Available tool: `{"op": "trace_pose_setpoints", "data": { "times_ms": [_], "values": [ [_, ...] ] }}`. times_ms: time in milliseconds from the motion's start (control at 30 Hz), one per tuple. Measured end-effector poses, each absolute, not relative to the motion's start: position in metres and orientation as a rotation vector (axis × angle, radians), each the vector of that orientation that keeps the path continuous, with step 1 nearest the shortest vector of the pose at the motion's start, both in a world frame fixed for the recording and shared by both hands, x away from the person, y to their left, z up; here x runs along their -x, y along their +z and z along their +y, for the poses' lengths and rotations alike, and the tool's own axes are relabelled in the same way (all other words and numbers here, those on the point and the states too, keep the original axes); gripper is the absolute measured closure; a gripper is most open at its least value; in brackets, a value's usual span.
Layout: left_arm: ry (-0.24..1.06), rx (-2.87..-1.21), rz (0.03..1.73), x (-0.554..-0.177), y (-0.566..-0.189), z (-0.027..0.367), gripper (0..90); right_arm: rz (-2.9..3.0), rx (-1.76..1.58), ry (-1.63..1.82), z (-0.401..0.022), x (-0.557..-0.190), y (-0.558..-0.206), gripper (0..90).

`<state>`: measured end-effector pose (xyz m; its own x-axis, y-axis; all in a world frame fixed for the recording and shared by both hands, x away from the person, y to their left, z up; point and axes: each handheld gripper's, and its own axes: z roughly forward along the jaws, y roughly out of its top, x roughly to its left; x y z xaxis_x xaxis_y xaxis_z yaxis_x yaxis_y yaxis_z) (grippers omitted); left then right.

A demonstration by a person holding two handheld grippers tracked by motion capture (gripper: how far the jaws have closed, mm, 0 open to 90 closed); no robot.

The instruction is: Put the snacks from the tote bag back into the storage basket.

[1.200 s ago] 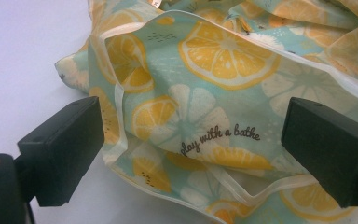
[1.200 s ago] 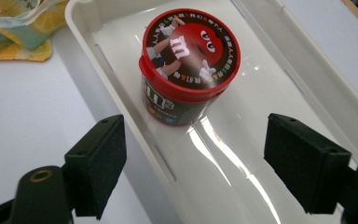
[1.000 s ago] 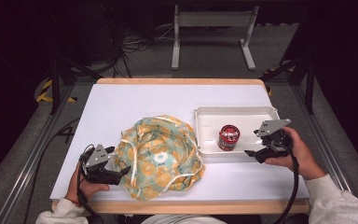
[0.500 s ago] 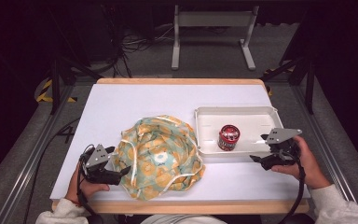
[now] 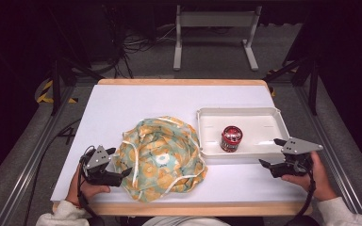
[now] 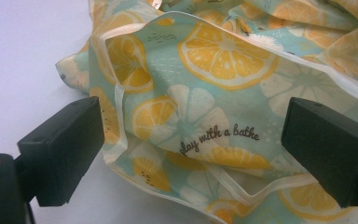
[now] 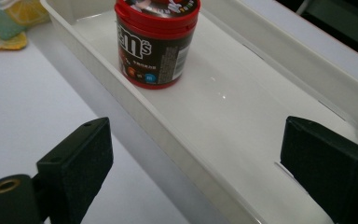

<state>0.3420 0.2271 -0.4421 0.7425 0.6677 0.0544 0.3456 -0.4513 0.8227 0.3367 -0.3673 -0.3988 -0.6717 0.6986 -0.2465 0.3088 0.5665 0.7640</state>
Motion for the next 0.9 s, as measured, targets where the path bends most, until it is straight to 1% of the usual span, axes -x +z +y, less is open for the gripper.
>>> {"op": "trace_pose_setpoints", "data": {
  "times_ms": [333,533,767,900],
  "values": [
    [0.477,-2.069,0.773,-0.340,-0.442,0.229,6.5,2.137,-0.897,1.063,-0.385,-0.327,-0.404,9.7],
    [0.480,-2.073,0.773,-0.340,-0.442,0.227,6.5,2.151,-0.876,1.018,-0.389,-0.326,-0.404,7.9],
    [0.482,-2.069,0.775,-0.343,-0.441,0.227,6.4,2.115,-0.883,1.040,-0.392,-0.324,-0.404,7.8],
    [0.485,-2.067,0.768,-0.346,-0.440,0.224,6.3,2.062,-0.859,1.019,-0.394,-0.321,-0.409,8.1]
  ]
}}
